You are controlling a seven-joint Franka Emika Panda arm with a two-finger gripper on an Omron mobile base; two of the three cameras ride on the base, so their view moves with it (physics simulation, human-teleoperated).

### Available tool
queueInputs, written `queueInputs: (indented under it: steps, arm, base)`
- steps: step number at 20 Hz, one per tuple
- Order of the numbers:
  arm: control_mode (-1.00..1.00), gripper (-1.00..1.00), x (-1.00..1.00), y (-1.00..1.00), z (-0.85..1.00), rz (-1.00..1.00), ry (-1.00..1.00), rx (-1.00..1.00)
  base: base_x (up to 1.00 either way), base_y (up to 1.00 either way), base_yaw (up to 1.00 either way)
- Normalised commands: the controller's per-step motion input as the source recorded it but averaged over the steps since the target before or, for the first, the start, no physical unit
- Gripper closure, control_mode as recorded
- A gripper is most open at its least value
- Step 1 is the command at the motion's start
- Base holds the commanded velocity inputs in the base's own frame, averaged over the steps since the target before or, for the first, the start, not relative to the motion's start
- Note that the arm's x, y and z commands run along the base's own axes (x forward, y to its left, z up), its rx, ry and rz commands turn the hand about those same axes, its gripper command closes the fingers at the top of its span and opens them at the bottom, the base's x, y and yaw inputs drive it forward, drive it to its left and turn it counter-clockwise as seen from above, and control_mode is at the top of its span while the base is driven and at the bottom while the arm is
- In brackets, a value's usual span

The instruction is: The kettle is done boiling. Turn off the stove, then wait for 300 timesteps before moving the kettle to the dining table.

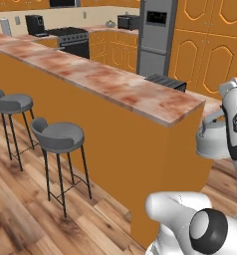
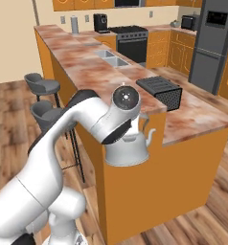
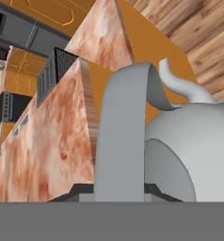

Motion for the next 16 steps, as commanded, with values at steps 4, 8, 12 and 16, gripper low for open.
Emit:
queueInputs:
  steps: [4, 8, 12, 16]
  arm:
    - [-1.0, 1.0, 0.08, 0.18, 0.33, -0.05, 0.0, 0.0]
    - [-1.0, 1.0, 0.03, 0.1, 0.35, -0.04, 0.0, 0.02]
    - [-1.0, 1.0, 0.03, 0.14, 0.33, -0.03, 0.0, 0.02]
    - [-1.0, 1.0, 0.03, 0.11, 0.31, -0.02, -0.01, 0.03]
  base:
    - [0.0, 0.0, 0.0]
    - [0.0, 0.0, 0.0]
    - [0.0, 0.0, 0.0]
    - [0.0, 0.0, 0.0]
